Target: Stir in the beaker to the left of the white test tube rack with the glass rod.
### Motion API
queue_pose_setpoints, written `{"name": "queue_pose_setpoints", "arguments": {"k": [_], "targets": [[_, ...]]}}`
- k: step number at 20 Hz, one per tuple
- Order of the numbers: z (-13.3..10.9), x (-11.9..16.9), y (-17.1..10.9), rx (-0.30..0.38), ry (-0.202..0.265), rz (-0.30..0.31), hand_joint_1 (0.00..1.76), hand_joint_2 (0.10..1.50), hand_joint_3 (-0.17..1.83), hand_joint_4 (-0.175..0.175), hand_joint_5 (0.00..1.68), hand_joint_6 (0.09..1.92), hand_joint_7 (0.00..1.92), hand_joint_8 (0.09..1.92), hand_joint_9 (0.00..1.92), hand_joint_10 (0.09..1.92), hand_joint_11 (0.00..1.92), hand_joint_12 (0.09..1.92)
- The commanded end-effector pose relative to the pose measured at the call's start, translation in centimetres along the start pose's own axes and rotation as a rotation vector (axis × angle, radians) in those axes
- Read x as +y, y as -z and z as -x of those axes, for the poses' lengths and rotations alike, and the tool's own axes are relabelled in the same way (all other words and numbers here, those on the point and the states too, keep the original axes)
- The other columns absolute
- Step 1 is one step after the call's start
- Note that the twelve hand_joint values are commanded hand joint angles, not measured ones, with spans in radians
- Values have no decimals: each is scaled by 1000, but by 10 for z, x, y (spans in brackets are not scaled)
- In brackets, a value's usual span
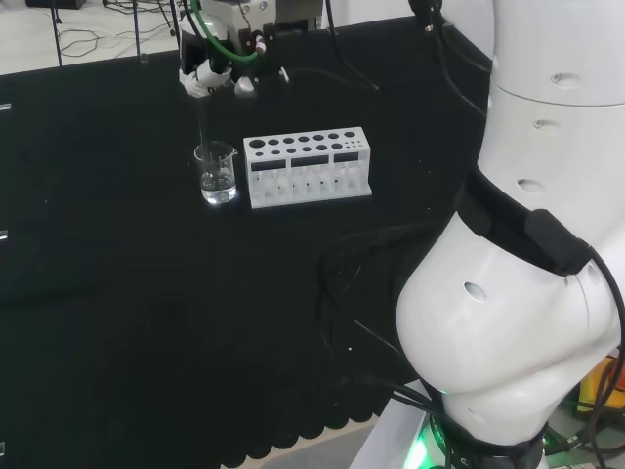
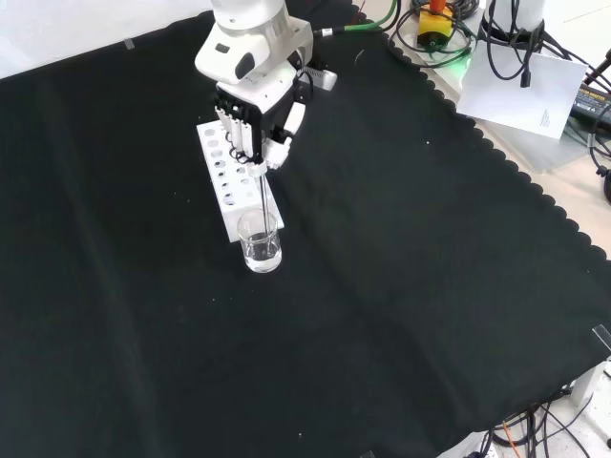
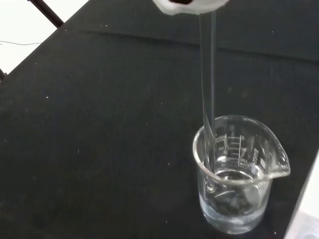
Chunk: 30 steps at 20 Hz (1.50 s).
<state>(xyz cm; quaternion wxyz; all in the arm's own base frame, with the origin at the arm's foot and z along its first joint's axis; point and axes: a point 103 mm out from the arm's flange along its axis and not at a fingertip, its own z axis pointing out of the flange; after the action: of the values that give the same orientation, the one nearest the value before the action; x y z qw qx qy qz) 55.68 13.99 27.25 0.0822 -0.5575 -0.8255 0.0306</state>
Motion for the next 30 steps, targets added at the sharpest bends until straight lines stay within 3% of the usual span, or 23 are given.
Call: {"name": "queue_pose_setpoints", "arguments": {"k": [1,5,11,17,18,19,26,30], "targets": [[5,10,-1,6,-6,-14,1325,1058,-175,-175,1418,87,1316,729,1506,945,1586,743],[28,9,1,0,-32,1,1325,1058,-175,-175,1418,87,1316,729,1506,946,1586,744],[37,-10,6,-16,-58,12,1325,1058,-175,-175,1418,87,1316,729,1506,947,1586,746],[18,-19,-1,-24,-36,-4,1325,1058,-175,-175,1418,87,1315,729,1507,948,1585,748],[10,-16,-2,-16,18,6,1325,1058,-175,-175,1418,87,1315,729,1507,949,1585,748],[6,-15,-3,-15,43,12,1325,1058,-175,-175,1418,87,1316,729,1507,949,1585,748],[-2,-5,-3,-39,13,-9,1325,1058,-175,-175,1419,87,1316,729,1507,950,1584,750],[10,1,-3,-20,-4,-19,1325,1058,-175,-175,1419,87,1316,729,1507,950,1584,750]]}}
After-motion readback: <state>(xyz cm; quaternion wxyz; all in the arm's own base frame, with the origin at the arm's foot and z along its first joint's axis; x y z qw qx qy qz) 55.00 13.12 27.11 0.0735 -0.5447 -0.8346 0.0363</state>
